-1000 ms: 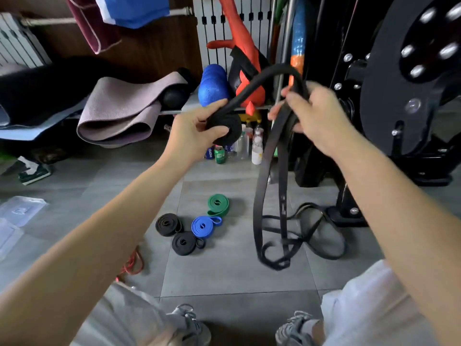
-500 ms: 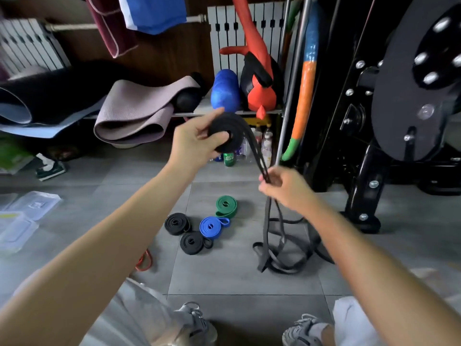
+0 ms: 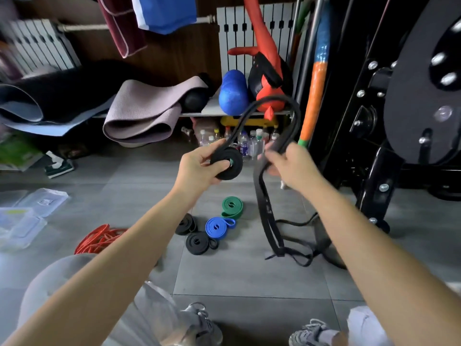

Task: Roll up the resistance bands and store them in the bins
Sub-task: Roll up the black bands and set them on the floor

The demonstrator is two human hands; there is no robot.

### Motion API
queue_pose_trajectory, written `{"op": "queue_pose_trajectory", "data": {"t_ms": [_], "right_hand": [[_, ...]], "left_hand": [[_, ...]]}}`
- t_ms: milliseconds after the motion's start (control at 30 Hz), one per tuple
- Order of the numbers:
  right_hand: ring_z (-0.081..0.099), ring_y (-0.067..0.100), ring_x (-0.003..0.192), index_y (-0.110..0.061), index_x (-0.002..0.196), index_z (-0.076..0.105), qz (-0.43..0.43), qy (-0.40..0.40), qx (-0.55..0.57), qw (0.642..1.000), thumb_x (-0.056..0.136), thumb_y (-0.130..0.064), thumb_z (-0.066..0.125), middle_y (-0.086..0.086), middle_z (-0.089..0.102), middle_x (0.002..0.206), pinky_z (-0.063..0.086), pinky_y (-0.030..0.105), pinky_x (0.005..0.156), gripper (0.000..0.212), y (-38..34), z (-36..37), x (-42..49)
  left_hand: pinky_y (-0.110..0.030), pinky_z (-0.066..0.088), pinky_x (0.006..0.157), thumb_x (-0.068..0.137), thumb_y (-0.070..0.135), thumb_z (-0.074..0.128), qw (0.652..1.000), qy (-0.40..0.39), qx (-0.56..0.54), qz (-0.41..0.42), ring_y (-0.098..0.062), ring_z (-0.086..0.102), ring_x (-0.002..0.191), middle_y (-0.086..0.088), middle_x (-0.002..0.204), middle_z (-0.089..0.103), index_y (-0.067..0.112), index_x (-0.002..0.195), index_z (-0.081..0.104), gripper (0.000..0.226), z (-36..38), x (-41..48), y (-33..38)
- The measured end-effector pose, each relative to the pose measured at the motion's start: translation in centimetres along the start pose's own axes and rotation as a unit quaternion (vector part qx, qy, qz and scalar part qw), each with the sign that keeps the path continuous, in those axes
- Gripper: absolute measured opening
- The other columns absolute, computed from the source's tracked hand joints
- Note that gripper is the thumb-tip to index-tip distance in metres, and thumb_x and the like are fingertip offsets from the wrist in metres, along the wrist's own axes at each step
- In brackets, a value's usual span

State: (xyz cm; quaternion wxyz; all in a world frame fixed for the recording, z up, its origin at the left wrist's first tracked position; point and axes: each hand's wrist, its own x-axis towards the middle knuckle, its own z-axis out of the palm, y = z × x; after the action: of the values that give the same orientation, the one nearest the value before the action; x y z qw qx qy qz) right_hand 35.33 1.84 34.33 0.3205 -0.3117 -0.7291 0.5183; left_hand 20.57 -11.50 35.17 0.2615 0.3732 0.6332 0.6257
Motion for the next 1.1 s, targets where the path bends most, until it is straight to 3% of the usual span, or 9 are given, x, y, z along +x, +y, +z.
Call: {"op": "queue_pose_trajectory", "data": {"t_ms": [100, 200, 333, 467, 633, 767, 933, 1000, 1100], "right_hand": [[0.072, 0.020, 0.080, -0.027, 0.088, 0.056, -0.094, 0.049, 0.024, 0.994, 0.091, -0.016, 0.056, 0.010, 0.069, 0.091, 0.058, 0.029, 0.068, 0.011, -5.3, -1.7, 1.5], [0.072, 0.020, 0.080, -0.026, 0.092, 0.054, -0.130, 0.068, 0.052, 0.988, 0.090, -0.018, 0.054, 0.007, 0.071, 0.088, 0.058, 0.034, 0.071, 0.008, -7.1, -2.4, 1.8], [0.066, 0.031, 0.088, -0.021, 0.103, 0.056, -0.102, 0.038, -0.134, 0.985, 0.091, -0.023, 0.055, 0.016, 0.069, 0.092, 0.052, 0.051, 0.083, 0.012, -5.3, -2.4, 1.8], [0.059, 0.019, 0.072, -0.016, 0.106, 0.062, -0.091, 0.055, -0.217, 0.970, 0.088, -0.030, 0.060, 0.006, 0.065, 0.080, 0.051, 0.038, 0.076, 0.023, -3.3, -2.4, 1.0], [0.061, 0.022, 0.093, -0.019, 0.093, 0.061, -0.007, -0.040, -0.257, 0.965, 0.087, -0.024, 0.064, 0.003, 0.065, 0.099, 0.047, 0.034, 0.086, 0.009, -0.6, -1.5, -0.1], [0.063, 0.013, 0.093, -0.026, 0.090, 0.062, 0.060, -0.097, -0.150, 0.982, 0.080, -0.023, 0.072, -0.006, 0.066, 0.094, 0.049, 0.028, 0.081, 0.014, 2.3, -0.3, -1.9], [0.066, 0.014, 0.090, -0.027, 0.090, 0.061, 0.041, -0.111, -0.049, 0.992, 0.069, -0.026, 0.080, -0.005, 0.068, 0.091, 0.052, 0.030, 0.086, 0.029, 3.5, 1.6, -3.1], [0.065, 0.014, 0.095, -0.025, 0.101, 0.059, 0.018, -0.098, -0.065, 0.993, 0.064, -0.037, 0.080, -0.004, 0.066, 0.099, 0.051, 0.032, 0.088, 0.044, 3.6, 2.0, -3.6], [0.063, 0.006, 0.100, -0.026, 0.123, 0.053, -0.011, -0.073, -0.054, 0.996, 0.065, -0.051, 0.073, -0.008, 0.065, 0.108, 0.049, 0.027, 0.090, 0.066, 3.2, 2.3, -3.9]], "left_hand": [[-0.028, 0.057, 0.071, 0.082, -0.002, 0.065, 1.000, 0.005, -0.004, 0.016, 0.003, 0.063, 0.075, 0.000, 0.102, 0.065, 0.043, 0.100, 0.062, 0.048, -0.1, 0.4, 0.7], [-0.037, 0.056, 0.078, 0.082, -0.001, 0.066, 1.000, 0.005, 0.010, 0.029, 0.000, 0.063, 0.081, 0.002, 0.104, 0.065, 0.044, 0.101, 0.061, 0.049, -0.4, 0.7, 1.1], [-0.033, 0.059, 0.072, 0.082, -0.002, 0.065, 0.999, 0.027, 0.008, 0.035, -0.003, 0.062, 0.083, 0.011, 0.099, 0.065, 0.043, 0.105, 0.059, 0.051, -0.9, 0.8, 1.2], [-0.022, 0.056, 0.062, 0.083, -0.004, 0.063, 0.998, 0.055, -0.024, 0.028, 0.001, 0.062, 0.079, 0.002, 0.103, 0.064, 0.036, 0.116, 0.056, 0.052, -1.6, 0.9, 1.1], [-0.024, 0.058, 0.067, 0.084, -0.003, 0.061, 0.997, 0.067, -0.037, 0.026, -0.003, 0.063, 0.086, 0.001, 0.104, 0.064, 0.037, 0.113, 0.057, 0.050, -1.6, 0.6, 1.0], [-0.019, 0.055, 0.064, 0.082, -0.004, 0.064, 0.998, 0.045, -0.027, 0.041, 0.006, 0.063, 0.079, 0.006, 0.101, 0.065, 0.039, 0.106, 0.061, 0.049, -1.4, 0.6, 0.8], [-0.011, 0.052, 0.066, 0.079, -0.009, 0.066, 0.996, -0.045, 0.066, 0.032, 0.012, 0.062, 0.071, 0.010, 0.091, 0.065, 0.034, 0.109, 0.059, 0.053, 0.1, -1.2, -1.4], [-0.010, 0.050, 0.061, 0.079, -0.008, 0.066, 0.998, -0.038, 0.039, 0.016, 0.009, 0.065, 0.073, 0.012, 0.090, 0.066, 0.035, 0.106, 0.061, 0.051, 0.0, -1.7, -2.2], [-0.013, 0.053, 0.070, 0.079, -0.009, 0.065, 0.997, -0.055, 0.050, 0.012, 0.007, 0.065, 0.079, 0.014, 0.093, 0.066, 0.038, 0.100, 0.063, 0.051, -0.2, -1.9, -2.8]]}}
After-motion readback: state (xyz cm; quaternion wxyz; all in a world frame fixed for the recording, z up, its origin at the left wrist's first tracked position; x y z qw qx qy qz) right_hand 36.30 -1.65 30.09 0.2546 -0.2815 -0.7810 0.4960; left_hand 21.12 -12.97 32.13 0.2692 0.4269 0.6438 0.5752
